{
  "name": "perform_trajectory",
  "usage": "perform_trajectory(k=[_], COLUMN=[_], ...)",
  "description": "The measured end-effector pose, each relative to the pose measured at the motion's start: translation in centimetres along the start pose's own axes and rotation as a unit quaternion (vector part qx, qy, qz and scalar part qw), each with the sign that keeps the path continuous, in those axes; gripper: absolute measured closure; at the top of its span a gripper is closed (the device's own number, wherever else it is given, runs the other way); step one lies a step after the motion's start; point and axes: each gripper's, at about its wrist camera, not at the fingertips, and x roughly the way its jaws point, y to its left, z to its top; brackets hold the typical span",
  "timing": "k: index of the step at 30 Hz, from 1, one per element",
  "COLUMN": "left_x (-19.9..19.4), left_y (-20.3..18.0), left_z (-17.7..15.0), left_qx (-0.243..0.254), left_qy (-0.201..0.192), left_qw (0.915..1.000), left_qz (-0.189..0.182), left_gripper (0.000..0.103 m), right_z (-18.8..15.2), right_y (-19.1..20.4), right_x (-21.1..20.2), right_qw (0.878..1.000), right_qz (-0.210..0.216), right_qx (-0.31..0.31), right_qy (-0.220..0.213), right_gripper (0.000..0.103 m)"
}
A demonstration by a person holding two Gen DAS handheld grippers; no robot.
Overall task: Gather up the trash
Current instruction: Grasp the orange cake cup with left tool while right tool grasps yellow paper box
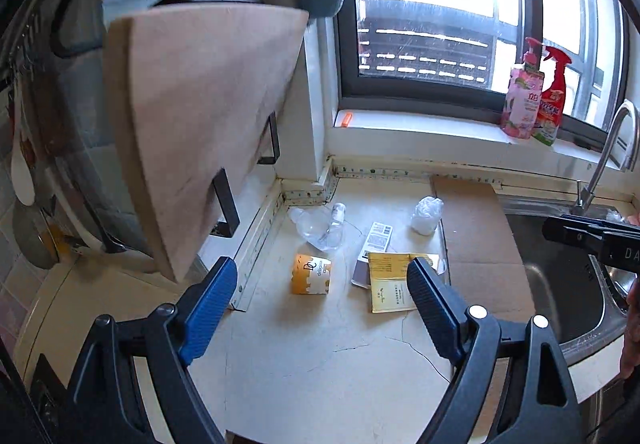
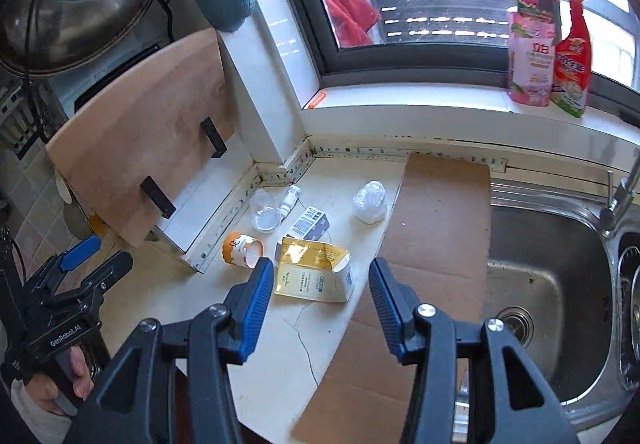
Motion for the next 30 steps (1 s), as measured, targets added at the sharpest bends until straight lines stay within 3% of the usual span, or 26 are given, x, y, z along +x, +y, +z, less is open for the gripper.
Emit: perform_trajectory(k=[8, 15, 20, 27, 30], left_x=[11.2, 17.3, 20.1, 22.8, 23.8], left_y=[-0.6, 0.9, 1.8, 1.7, 2.0], left_z=[-1.2, -3.0, -3.5, -3.3, -3.1], left_qx=[-0.045, -0.078, -0.087, -0.078, -0.081], left_qy=[0.081, 0.130, 0.153, 0.167, 0.173], left_qw=[0.9954, 0.9875, 0.9830, 0.9810, 0.9798], left_qz=[0.026, 0.045, 0.051, 0.060, 0.059], left_gripper=[0.017, 0.017, 0.017, 0.017, 0.017], right_z=[1.3, -0.4, -1.2, -1.5, -1.7], right_y=[-2.5, -3.3, -3.3, -3.4, -3.6], right_x=[11.1, 18.3, 21.2, 22.5, 22.7], right_qw=[0.994, 0.981, 0.975, 0.972, 0.972], right_qz=[0.045, 0.084, 0.102, 0.124, 0.127], right_qx=[-0.043, -0.053, -0.056, -0.060, -0.059], right_qy=[0.094, 0.164, 0.189, 0.189, 0.188], right_gripper=[0.053, 0.053, 0.053, 0.053, 0.069])
